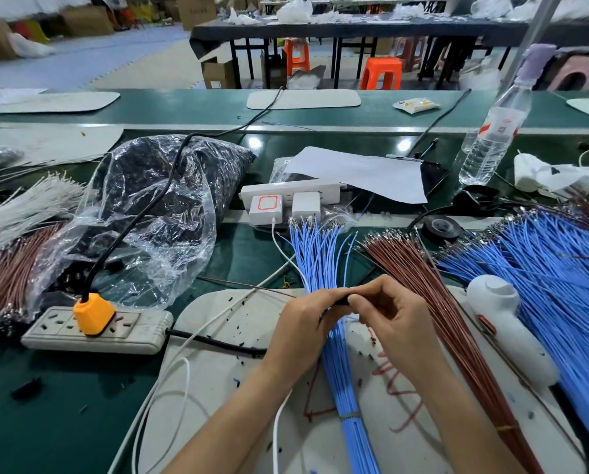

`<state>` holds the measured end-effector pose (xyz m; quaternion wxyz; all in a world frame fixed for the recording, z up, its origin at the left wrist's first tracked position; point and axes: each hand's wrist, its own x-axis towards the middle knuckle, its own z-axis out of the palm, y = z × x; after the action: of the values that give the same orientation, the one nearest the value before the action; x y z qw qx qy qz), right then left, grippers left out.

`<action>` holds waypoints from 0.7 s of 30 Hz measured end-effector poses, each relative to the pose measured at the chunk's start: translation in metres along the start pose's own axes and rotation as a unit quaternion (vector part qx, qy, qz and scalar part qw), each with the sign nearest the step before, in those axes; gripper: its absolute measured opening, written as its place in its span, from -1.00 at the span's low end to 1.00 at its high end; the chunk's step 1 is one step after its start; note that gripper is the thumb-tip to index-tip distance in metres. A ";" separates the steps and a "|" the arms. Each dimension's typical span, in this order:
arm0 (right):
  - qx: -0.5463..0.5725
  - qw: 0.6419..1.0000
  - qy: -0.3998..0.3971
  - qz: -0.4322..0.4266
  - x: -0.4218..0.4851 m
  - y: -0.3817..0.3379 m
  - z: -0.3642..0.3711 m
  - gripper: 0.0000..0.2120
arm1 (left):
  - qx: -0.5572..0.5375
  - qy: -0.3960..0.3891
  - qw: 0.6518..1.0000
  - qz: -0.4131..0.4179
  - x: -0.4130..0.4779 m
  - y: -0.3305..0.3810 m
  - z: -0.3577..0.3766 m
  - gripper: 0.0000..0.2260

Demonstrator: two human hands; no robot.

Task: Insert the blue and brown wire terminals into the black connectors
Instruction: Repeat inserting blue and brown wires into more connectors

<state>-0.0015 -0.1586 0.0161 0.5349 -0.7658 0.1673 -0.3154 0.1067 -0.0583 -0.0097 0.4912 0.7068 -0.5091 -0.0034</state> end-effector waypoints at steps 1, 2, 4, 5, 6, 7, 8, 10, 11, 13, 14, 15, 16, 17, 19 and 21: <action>0.009 1.000 -0.002 0.004 0.000 0.001 0.000 -0.80 | 0.000 -0.005 1.000 0.004 0.001 0.000 0.000 -0.76; 0.021 1.000 -0.006 0.011 0.001 0.001 -0.001 -0.81 | 0.004 -0.006 1.000 0.008 0.001 0.001 0.000 -0.76; 0.032 0.999 -0.012 0.025 0.001 0.003 -0.001 -0.81 | 0.010 -0.007 1.000 0.014 0.001 0.002 0.000 -0.76; 0.030 0.999 -0.013 0.025 0.002 0.004 -0.001 -0.81 | 0.009 -0.008 1.000 0.015 0.001 0.002 0.000 -0.76; 0.027 0.999 -0.011 0.024 0.002 0.005 -0.001 -0.80 | 0.007 -0.010 1.000 0.015 0.001 0.003 0.000 -0.75; 0.025 0.999 -0.009 0.024 0.003 0.006 -0.002 -0.80 | 0.005 -0.010 1.000 0.016 0.001 0.003 0.000 -0.75; 0.025 0.999 -0.009 0.025 0.003 0.007 -0.002 -0.80 | 0.003 -0.008 1.000 0.017 0.001 0.003 0.000 -0.75; 0.038 0.999 -0.011 0.035 0.005 0.009 -0.004 -0.80 | 0.000 -0.002 1.000 0.021 0.002 0.003 0.001 -0.75; 0.054 0.998 -0.012 0.041 0.005 0.010 -0.004 -0.81 | -0.003 0.000 1.000 0.020 0.002 0.003 0.001 -0.75; 0.091 0.994 -0.012 0.053 0.006 0.012 -0.004 -0.81 | -0.023 0.000 1.000 0.010 0.001 0.002 0.001 -0.76; 0.107 0.992 -0.013 0.058 0.006 0.012 -0.005 -0.83 | -0.039 -0.002 0.999 0.002 0.001 0.003 0.001 -0.76; 0.120 0.991 -0.016 0.063 0.006 0.013 -0.005 -0.85 | -0.054 -0.002 0.999 -0.007 0.002 0.004 0.001 -0.76; 0.130 0.989 -0.020 0.068 0.006 0.013 -0.005 -0.87 | -0.065 0.000 0.998 -0.016 0.002 0.004 0.000 -0.77; 0.138 0.988 -0.024 0.071 0.007 0.013 -0.006 -0.88 | -0.068 0.006 0.997 -0.023 0.002 0.005 0.000 -0.78; 0.151 0.985 -0.034 0.077 0.007 0.013 -0.009 -0.91 | -0.060 0.023 0.997 -0.041 0.002 0.003 -0.001 -0.80; 0.177 0.979 -0.047 0.093 0.006 0.011 -0.011 -0.91 | -0.067 0.021 0.996 -0.064 0.003 0.001 -0.003 -0.81</action>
<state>-0.0029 -0.1741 0.0106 0.6965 -0.6537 0.1540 -0.2526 0.1093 -0.0584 -0.0063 0.5467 0.7033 -0.4513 -0.0538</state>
